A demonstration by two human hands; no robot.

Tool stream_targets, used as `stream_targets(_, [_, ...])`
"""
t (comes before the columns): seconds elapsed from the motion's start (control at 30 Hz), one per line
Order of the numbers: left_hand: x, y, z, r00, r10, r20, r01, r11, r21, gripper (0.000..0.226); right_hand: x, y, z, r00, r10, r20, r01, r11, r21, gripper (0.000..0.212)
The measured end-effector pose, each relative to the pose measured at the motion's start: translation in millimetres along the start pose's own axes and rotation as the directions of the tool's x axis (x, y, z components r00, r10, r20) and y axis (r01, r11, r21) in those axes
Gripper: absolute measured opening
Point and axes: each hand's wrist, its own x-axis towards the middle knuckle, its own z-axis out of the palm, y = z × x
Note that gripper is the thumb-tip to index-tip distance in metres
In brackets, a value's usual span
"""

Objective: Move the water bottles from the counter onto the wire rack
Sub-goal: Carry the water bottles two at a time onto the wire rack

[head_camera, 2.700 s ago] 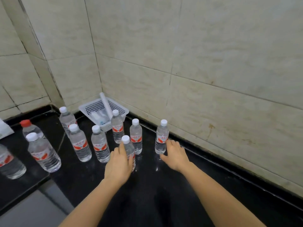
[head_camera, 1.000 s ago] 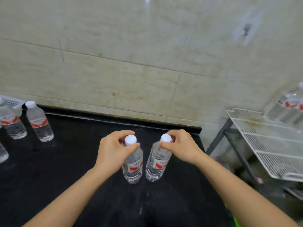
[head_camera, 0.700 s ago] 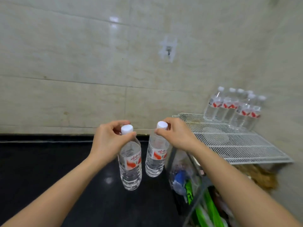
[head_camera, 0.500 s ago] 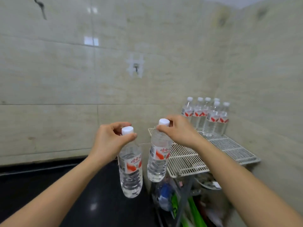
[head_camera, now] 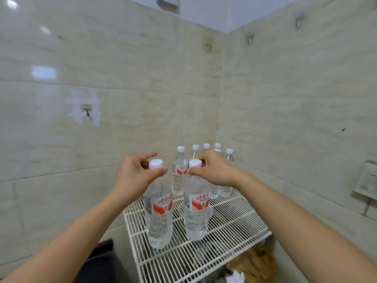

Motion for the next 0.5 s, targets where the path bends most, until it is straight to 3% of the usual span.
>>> stream_targets(0.1, [30.9,-4.9,38.7,0.997,-0.056,0.047,0.055,0.998,0.028,0.057,28.6,30.8,-6.6,1.000,0.022,-0.010,-0.022,0.999,-0.041,0.034])
stream_targets(0.23, [67.4,-18.6,85.9,0.990,-0.106,0.090,0.103,0.994,0.033,0.014,63.8,67.7,-6.8,0.997,0.072,0.019,-0.070,0.993,-0.091,0.031])
stream_targets(0.5, [109.7,-27.5,150.0,0.973,-0.199,0.113,0.198,0.980,0.025,0.014,121.2,116.6,-2.2,0.994,0.056,0.095,-0.047,0.994,-0.096,0.038])
